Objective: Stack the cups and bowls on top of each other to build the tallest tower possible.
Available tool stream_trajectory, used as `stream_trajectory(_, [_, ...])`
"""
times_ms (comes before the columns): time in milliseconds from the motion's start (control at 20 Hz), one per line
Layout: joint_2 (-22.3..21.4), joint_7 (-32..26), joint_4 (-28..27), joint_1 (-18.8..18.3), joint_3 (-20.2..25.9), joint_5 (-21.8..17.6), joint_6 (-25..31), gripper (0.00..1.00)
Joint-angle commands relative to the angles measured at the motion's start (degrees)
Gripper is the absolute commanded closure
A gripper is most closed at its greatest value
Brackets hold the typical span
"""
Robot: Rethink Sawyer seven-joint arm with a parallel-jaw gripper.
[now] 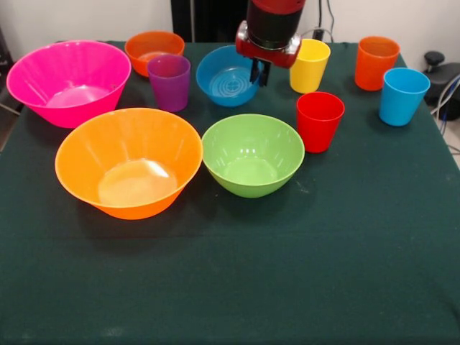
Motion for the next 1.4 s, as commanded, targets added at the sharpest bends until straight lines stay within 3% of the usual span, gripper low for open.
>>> stream_trajectory(50, [-4.57, -3.19, 0.99, -1.54, 7.16, -0.95, 7.91, 1.00])
stream_trajectory(600, [-6.83, -2.30, 3.09, -2.27, 8.05, -1.07, 8.84, 1.00])
stream_trajectory(1400, [-10.11, -0.20, 10.47, -3.65, 9.07, -1.12, 4.40, 1.00])
